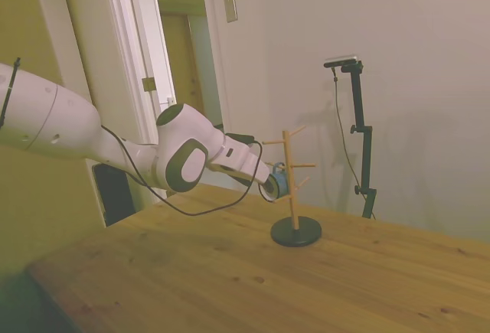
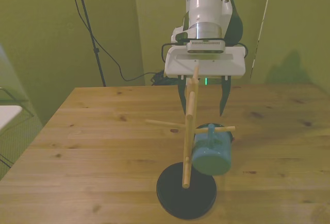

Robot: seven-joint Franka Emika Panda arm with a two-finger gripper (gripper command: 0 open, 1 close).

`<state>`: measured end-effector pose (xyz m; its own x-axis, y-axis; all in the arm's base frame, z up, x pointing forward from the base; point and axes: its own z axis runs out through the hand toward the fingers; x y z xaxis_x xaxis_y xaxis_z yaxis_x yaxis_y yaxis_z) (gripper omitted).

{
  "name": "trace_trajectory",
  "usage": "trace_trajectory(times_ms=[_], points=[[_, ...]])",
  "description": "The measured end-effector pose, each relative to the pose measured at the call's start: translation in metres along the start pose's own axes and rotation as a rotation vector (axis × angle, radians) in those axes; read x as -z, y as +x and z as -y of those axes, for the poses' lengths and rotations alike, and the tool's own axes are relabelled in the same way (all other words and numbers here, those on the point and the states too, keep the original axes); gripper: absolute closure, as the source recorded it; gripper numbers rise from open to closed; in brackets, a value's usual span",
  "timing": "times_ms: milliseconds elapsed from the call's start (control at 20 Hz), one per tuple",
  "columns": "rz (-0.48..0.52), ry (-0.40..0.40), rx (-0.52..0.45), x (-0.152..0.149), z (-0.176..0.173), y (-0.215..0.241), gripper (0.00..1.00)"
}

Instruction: Unload the mug

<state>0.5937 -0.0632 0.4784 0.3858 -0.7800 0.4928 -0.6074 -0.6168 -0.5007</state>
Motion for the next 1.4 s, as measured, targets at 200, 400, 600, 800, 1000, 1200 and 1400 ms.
trace_trajectory(times_ms=[200,400,600,800,1000,1200,1400], points=[[0.012,-0.008,-0.008,-0.005,0.005,-0.007,0.0],[0.022,-0.016,0.001,-0.01,0.007,-0.015,0.0],[0.02,-0.013,0.021,-0.013,0.012,-0.025,0.0],[-0.01,0.006,0.031,-0.017,0.016,-0.029,0.0],[-0.046,0.016,0.031,-0.03,0.023,-0.024,0.0],[-0.065,0.016,0.038,-0.046,0.034,-0.025,0.0],[-0.072,0.016,0.064,-0.061,0.044,-0.027,0.0]])
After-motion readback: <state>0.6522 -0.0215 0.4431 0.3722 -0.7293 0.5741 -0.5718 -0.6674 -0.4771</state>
